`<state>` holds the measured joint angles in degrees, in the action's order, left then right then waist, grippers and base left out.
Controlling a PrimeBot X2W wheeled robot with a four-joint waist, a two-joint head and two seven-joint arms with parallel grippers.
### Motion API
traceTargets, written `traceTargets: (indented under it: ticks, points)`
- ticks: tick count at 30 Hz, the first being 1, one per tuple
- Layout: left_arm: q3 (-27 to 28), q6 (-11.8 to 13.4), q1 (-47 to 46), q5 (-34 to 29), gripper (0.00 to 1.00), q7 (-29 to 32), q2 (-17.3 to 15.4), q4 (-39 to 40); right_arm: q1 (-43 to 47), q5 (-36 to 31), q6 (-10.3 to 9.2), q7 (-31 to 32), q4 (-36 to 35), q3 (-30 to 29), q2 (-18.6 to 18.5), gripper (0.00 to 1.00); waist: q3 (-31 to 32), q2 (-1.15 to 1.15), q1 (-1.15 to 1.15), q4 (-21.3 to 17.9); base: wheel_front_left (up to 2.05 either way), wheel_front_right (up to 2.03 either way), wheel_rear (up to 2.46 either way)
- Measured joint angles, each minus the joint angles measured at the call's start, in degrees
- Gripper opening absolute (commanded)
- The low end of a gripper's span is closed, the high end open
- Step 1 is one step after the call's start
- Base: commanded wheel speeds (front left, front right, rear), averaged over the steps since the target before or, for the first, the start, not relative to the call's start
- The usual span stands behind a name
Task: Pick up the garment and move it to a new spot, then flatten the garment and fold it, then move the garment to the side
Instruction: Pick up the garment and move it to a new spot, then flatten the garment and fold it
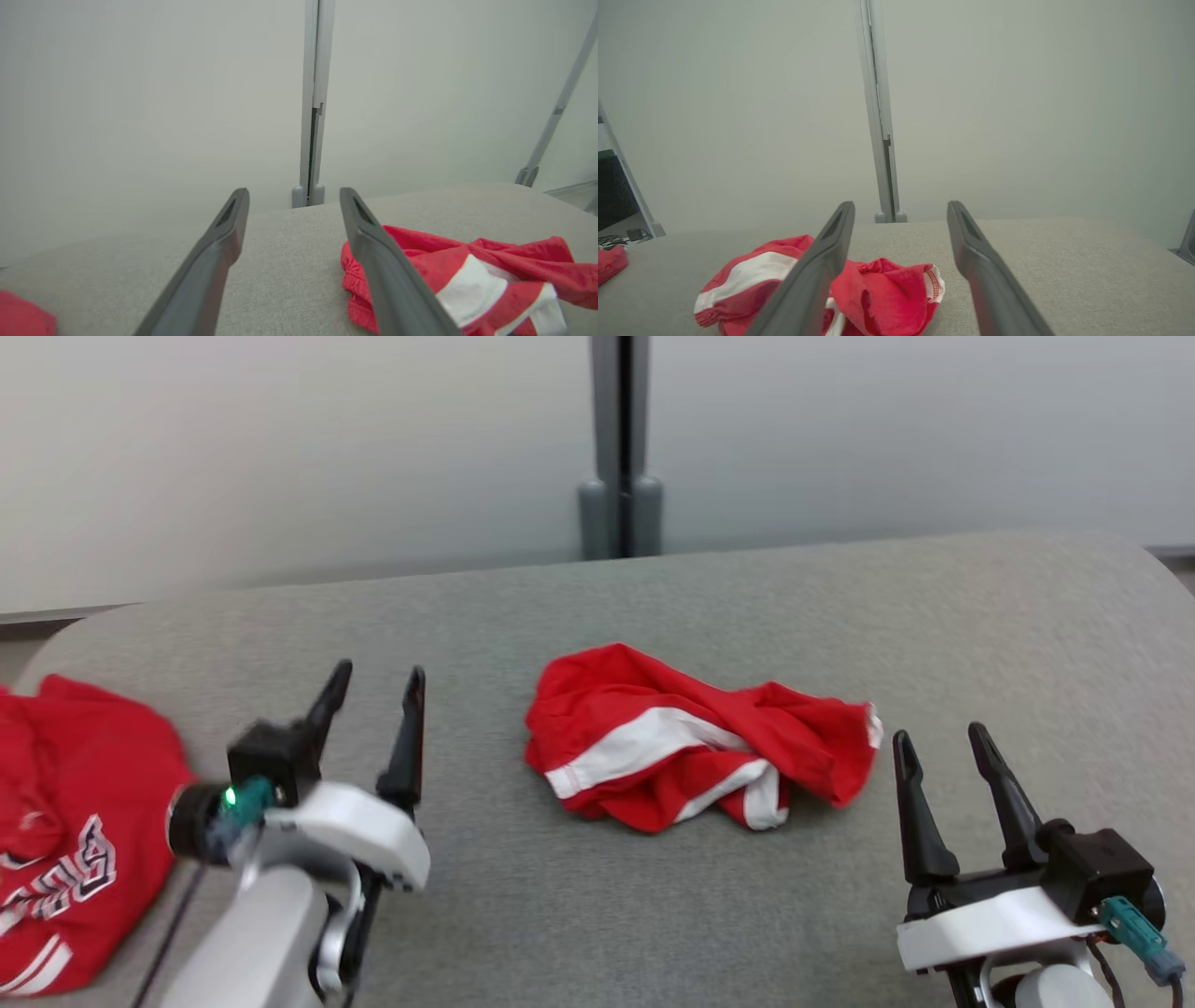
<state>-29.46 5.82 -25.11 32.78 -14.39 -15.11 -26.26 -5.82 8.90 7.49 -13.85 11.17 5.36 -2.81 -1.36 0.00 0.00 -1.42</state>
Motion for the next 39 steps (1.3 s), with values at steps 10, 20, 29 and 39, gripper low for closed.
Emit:
traceTargets:
  ticks: [10, 20, 29, 39]
  points:
    - [4.9, 6.2, 18.2, -9.2, 1.0, -0.6, 2.8, 15.2, 3.9, 0.0, 0.0, 0.9, -1.8, -0.3, 0.0, 1.0, 3.7, 0.0, 0.0, 5.7, 0.0, 0.0, 0.0]
    - [8.0, 2.7, 21.1, -13.8, 1.0, -0.6, 6.9, 16.1, 3.6, 1.0, 0.0, 3.4, -0.4, -0.4, 0.0, 1.0, 2.7, 0.0, 0.0, 6.8, 0.0, 0.0, 0.0]
    - [7.9, -0.1, 19.5, -17.2, 1.0, -0.6, 9.0, 13.6, -3.7, 3.5, 0.01, 5.7, 9.4, -0.3, -0.7, 1.0, -1.3, 0.0, 0.0, 9.1, 0.0, 0.0, 0.0]
    - [8.0, -2.1, 17.8, -19.6, 1.0, -0.6, 10.9, 12.5, -9.2, 5.4, 0.0, 5.1, 20.2, -1.3, -1.3, 0.0, -4.8, 0.0, 0.0, 12.7, 0.0, 0.0, 0.0]
